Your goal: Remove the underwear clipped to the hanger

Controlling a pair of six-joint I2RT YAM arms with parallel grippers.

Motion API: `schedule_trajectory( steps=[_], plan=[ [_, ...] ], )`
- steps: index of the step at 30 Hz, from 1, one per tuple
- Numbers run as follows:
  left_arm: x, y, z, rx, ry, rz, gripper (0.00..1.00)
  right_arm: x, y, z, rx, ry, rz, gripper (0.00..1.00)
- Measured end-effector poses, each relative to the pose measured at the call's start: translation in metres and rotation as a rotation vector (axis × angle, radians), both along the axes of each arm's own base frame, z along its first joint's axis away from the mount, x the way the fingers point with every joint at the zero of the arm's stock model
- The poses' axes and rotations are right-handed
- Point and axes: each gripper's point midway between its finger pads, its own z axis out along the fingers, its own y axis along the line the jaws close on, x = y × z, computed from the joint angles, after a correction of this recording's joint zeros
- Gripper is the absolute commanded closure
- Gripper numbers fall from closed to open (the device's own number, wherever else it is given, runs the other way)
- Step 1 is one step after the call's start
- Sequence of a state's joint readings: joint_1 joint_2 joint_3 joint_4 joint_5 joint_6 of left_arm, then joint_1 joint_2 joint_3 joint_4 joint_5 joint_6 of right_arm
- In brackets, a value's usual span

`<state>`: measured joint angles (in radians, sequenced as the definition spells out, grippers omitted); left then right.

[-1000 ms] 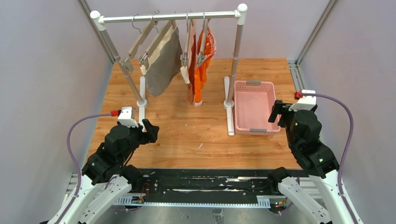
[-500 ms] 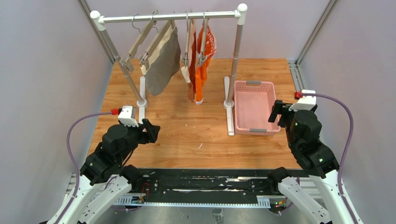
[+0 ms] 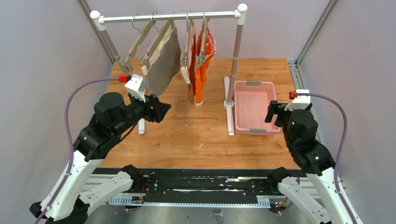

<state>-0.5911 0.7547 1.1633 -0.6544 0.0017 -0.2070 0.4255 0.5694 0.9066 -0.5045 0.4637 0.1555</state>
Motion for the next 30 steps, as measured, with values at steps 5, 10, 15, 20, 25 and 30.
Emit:
schedule_trajectory(
  steps=[5, 10, 15, 20, 25, 30],
  plan=[
    [0.002, 0.004, 0.069, -0.026, -0.135, 0.001, 0.40, 0.003, 0.002, -0.003, -0.010, 0.015, 0.004, 0.15],
    [0.002, 0.014, 0.146, -0.053, -0.287, 0.032, 0.42, 0.005, 0.004, -0.002, -0.010, 0.013, 0.014, 0.15],
    [0.031, 0.028, 0.208, 0.005, -0.382, 0.165, 0.40, 0.010, 0.012, -0.005, -0.006, 0.027, 0.047, 0.16],
    [0.084, 0.022, 0.228, 0.106, -0.373, 0.279, 0.49, 0.015, 0.021, -0.002, 0.003, 0.031, 0.080, 0.17],
    [0.134, 0.013, 0.184, 0.247, -0.259, 0.320, 0.48, 0.014, 0.023, 0.003, 0.011, 0.021, 0.096, 0.17],
    [0.154, 0.020, 0.153, 0.327, -0.179, 0.348, 0.48, 0.010, 0.022, 0.009, 0.019, 0.001, 0.100, 0.17]
  ],
)
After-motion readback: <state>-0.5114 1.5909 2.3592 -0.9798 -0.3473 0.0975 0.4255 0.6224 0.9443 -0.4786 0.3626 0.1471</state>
